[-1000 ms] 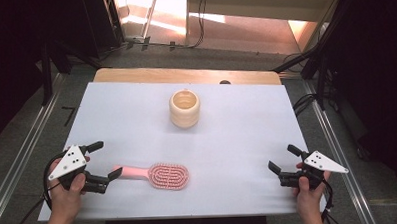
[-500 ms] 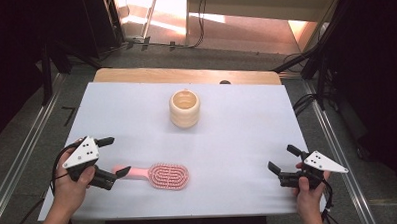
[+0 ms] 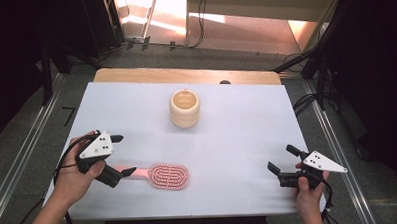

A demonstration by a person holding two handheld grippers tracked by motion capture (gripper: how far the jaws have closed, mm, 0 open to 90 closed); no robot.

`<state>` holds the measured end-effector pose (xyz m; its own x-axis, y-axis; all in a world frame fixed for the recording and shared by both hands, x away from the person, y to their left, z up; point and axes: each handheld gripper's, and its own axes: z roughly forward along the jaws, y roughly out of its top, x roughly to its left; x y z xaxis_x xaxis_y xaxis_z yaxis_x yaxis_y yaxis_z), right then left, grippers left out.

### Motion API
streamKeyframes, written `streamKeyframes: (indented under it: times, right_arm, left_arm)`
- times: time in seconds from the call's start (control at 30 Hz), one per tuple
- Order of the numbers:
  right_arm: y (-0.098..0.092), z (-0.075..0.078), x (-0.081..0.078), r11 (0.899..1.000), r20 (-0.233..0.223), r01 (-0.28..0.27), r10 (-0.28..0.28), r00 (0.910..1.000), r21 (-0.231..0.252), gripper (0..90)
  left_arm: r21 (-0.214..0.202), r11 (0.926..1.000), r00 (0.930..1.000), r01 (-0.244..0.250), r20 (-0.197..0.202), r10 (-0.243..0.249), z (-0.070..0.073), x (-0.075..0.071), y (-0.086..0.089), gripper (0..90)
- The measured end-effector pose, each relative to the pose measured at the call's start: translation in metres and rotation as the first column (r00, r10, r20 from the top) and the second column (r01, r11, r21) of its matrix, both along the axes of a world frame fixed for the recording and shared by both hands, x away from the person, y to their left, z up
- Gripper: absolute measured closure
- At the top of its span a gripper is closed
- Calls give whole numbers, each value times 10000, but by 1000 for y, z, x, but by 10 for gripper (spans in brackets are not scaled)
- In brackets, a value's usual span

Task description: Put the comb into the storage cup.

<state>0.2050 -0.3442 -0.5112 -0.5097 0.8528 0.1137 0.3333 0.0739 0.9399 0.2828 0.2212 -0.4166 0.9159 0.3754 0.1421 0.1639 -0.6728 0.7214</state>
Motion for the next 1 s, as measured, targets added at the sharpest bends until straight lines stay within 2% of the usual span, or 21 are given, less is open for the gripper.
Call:
streamKeyframes:
  times: [0.17, 0.23, 0.27, 0.3, 0.47, 0.5, 0.73, 0.77, 0.8, 0.83, 0.87, 0.93, 1.0]
  right_arm:
    - [0, 0, 0, 10000, -18, -33, 33, 10000, -11, 0]
    - [1, 0, 0, 10000, -67, -38, 38, 10000, 2, 0]
    - [1, 0, 0, 10000, -67, -45, 45, 10000, -1, 0]
    - [1, 0, 0, 10000, -60, -58, 58, 10000, -8, 0]
    - [1, 0, 0, 9999, -59, -99, 99, 9999, -62, 0]
    - [1, 0, 0, 9999, -47, -113, 113, 9999, -70, 0]
    - [1, 0, 0, 9998, -75, -147, 147, 9999, -124, 0]
    - [1, 0, 0, 9998, -75, -147, 147, 9999, -124, 0]
    - [2, 0, 0, 9998, -62, -161, 160, 9999, -139, 0]
    - [2, 0, 0, 9998, -68, -148, 147, 9999, -144, 0]
    - [2, 0, 0, 9997, -56, -165, 164, 9998, -151, 0]
    - [2, 0, 0, 9997, -53, -169, 168, 9998, -149, 0]
    - [2, 0, 0, 9997, -65, -180, 179, 9998, -166, 0]
  left_arm:
    - [891, 9952, 9990, 411, -186, -396, 1, 4, -10, 0]
    - [1142, 9919, 9981, 564, -329, -530, 2, 5, -13, 0]
    - [1142, 9919, 9981, 564, -329, -530, 2, 5, -13, 0]
    - [1495, 9866, 9974, 661, -387, -610, 1, 6, -17, 0]
    - [2228, 9694, 9942, 1030, -526, -935, -2, 8, -27, 1]
    - [2228, 9694, 9942, 1030, -526, -935, -2, 8, -27, 1]
    - [2804, 9520, 9919, 1230, -643, -1092, -2, 12, -33, 2]
    - [2804, 9520, 9919, 1230, -643, -1092, -2, 12, -33, 3]
    - [3007, 9447, 9909, 1307, -704, -1147, -4, 13, -35, 3]
    - [3007, 9447, 9909, 1307, -704, -1147, -4, 13, -35, 3]
    - [3279, 9338, 9892, 1428, -781, -1239, -5, 14, -37, 3]
    - [3307, 9329, 9891, 1428, -809, -1227, -7, 14, -38, 3]
    - [3473, 9238, 9861, 1613, -952, -1364, -9, 14, -39, 3]
